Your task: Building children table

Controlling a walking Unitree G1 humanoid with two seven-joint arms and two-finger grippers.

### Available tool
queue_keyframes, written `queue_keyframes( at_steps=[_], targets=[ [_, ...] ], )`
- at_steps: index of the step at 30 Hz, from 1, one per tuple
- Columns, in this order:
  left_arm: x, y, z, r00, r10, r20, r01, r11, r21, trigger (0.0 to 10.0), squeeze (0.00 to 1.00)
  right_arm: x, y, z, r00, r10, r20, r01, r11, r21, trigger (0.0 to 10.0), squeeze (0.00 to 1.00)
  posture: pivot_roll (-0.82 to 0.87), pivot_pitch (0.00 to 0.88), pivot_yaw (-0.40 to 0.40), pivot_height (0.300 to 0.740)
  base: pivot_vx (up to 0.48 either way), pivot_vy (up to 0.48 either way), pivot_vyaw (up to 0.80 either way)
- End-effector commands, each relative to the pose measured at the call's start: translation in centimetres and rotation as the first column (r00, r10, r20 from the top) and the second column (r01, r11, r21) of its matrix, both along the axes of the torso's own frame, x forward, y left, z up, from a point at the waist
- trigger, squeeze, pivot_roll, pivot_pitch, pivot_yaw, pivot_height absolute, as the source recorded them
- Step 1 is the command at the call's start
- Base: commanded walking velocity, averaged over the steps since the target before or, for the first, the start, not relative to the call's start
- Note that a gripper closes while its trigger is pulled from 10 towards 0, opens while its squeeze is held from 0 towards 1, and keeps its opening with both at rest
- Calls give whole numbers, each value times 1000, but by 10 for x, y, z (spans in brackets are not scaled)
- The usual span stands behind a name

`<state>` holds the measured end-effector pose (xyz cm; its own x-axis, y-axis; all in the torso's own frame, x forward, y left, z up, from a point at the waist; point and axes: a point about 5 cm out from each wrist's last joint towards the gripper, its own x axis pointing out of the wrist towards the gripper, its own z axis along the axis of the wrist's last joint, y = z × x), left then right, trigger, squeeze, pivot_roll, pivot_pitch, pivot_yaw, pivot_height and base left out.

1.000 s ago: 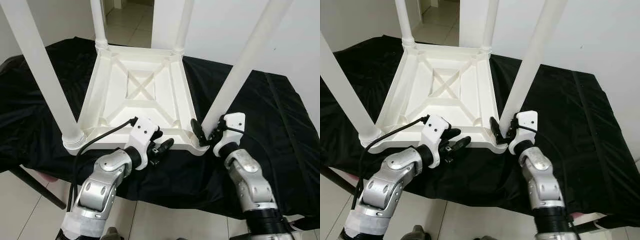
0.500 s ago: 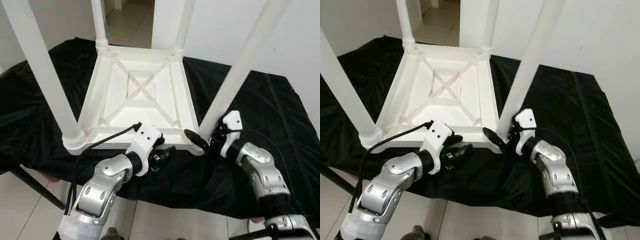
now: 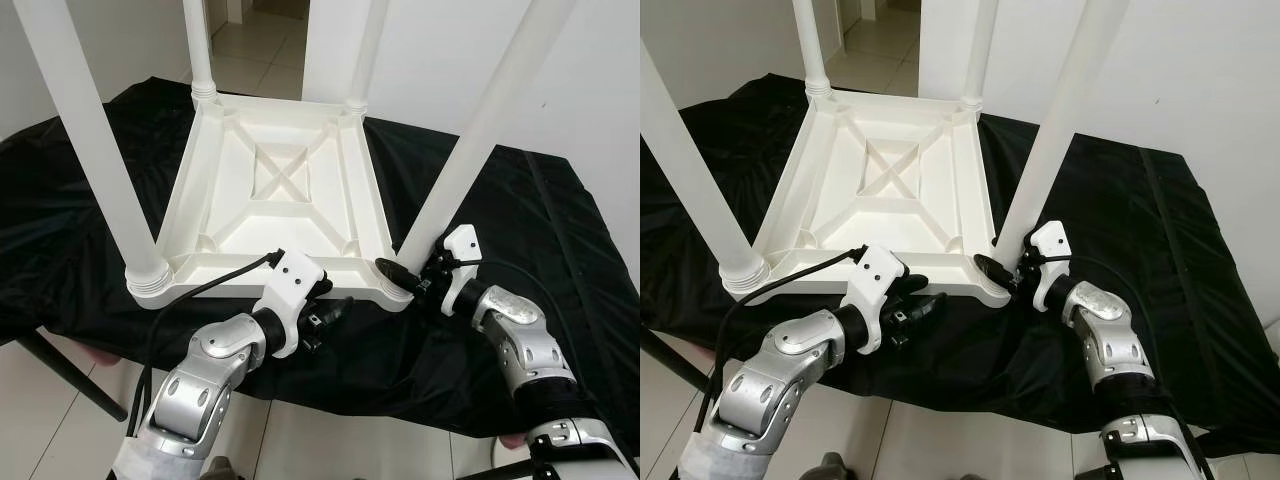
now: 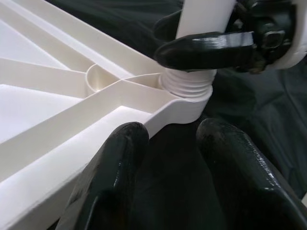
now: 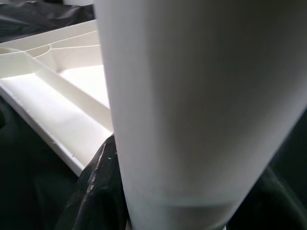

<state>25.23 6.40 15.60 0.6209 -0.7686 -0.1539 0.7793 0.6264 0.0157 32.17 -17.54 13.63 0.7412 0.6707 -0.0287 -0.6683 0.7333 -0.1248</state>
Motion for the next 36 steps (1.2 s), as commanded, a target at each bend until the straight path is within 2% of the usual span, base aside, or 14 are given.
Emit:
queue_keyframes(
  at_steps=[1,9,12,16,18,22,25,26,28,29,30,32,33,36],
  targets=[
    [-3,-3,-1,1000,-14,-5,14,1000,8,10000,0,2,-1,-10,994,-108,-32,108,994,-12,0,0,150,6,-95,740,0,0,0],
    [-2,-4,0,1000,-15,-5,15,1000,7,10000,0,-10,10,-9,964,-265,-11,266,963,40,0,0,137,5,-89,740,0,0,0],
    [-1,-7,1,1000,-25,-3,25,1000,-1,10000,0,-16,17,-12,892,-452,-30,453,890,53,0,0,128,3,-88,740,0,0,0],
    [0,-9,2,1000,-31,-4,31,999,-8,10000,0,-23,26,-18,809,-586,-51,588,808,41,0,0,125,4,-88,740,0,0,0],
    [0,-9,2,999,-32,-4,32,999,-10,10000,0,-25,31,-19,792,-608,-52,610,791,46,0,0,125,6,-89,740,0,0,0],
    [0,-9,3,1000,-29,-4,29,999,-15,10000,0,-32,50,-19,793,-604,-79,608,790,77,0,0,125,12,-89,740,0,0,0],
    [0,-10,3,1000,-28,-6,28,999,-19,10000,0,-32,52,-16,798,-599,-71,603,792,91,0,0,124,15,-91,740,0,0,0],
    [0,-10,3,1000,-29,-7,29,999,-19,10000,0,-31,49,-13,797,-600,-67,603,789,115,2627,0,124,17,-93,740,0,0,0],
    [0,-10,3,1000,-29,-7,29,999,-19,10000,0,-31,47,-10,796,-603,-64,605,785,132,2627,0,124,17,-93,740,0,0,0],
    [0,-9,3,1000,-26,-7,26,1000,-17,10000,0,-29,44,-7,810,-584,-47,584,798,149,10000,0,125,22,-92,740,0,0,0],
    [0,-9,3,1000,-25,-7,25,1000,-15,10000,0,-29,43,-5,817,-576,-39,574,804,154,10000,725,125,22,-92,740,0,0,0],
    [1,-9,3,1000,-21,-7,21,1000,-17,10000,0,-28,42,-2,836,-547,-42,545,820,172,10000,725,125,23,-93,740,0,0,0],
    [2,-9,4,1000,-19,-6,19,1000,-21,10000,0,-27,40,2,867,-498,-27,493,850,186,10000,1000,125,22,-93,740,0,0,0],
    [2,-9,6,1000,-17,-3,17,999,-28,10000,0,-22,30,10,902,-432,15,423,889,174,10000,1000,122,19,-91,740,0,0,0]
  ],
)
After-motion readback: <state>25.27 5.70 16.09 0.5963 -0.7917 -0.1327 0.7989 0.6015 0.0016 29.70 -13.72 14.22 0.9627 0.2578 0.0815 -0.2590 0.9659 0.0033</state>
